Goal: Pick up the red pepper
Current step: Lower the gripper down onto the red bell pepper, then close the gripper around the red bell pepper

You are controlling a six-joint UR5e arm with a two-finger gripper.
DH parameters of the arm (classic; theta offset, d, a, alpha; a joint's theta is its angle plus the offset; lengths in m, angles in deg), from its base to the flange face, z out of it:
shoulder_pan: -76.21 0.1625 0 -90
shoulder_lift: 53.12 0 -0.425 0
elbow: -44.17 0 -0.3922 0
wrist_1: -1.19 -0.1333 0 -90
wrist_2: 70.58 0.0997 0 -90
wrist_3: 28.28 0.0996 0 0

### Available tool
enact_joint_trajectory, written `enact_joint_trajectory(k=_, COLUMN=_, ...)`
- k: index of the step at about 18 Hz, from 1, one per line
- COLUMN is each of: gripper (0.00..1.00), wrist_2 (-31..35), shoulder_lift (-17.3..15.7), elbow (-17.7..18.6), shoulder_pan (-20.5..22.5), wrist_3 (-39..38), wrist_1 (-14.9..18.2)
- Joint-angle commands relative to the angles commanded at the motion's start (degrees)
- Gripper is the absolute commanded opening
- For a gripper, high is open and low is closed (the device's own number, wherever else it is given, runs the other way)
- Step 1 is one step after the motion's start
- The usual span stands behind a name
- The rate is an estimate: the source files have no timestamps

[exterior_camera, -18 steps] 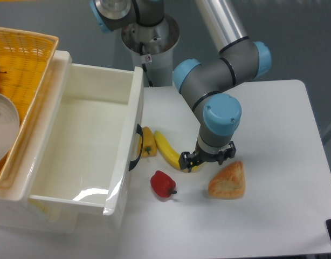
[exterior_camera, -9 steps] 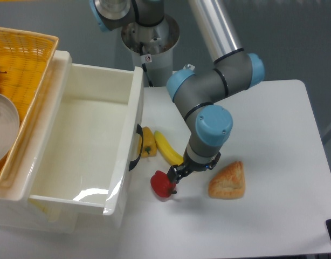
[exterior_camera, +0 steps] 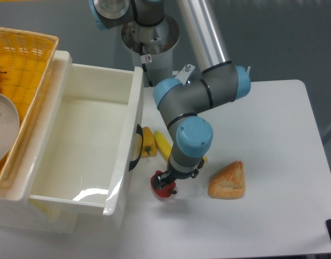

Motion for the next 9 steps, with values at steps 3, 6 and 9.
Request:
enact_joint_trajectory(k=3, gripper=1.0, wrist_2=0.1, shoulder_lift=0.8, elbow=-0.1, shoulder_pan=-0.4, wrist_3=0.1, wrist_1=-0.1)
enact_joint_trajectory(k=6, gripper=1.0, wrist_2=0.1, shoulder_lift=1.3, elbow=-0.2, shoulder_pan=-0.4, wrist_3=0.1, wrist_1=-0.6)
enact_joint_trajectory(k=9, gripper=1.0, wrist_2=0.1, shoulder_lift=2.0, elbow=-0.1, shoulder_pan=-0.5, wrist_3=0.1, wrist_1=-1.1)
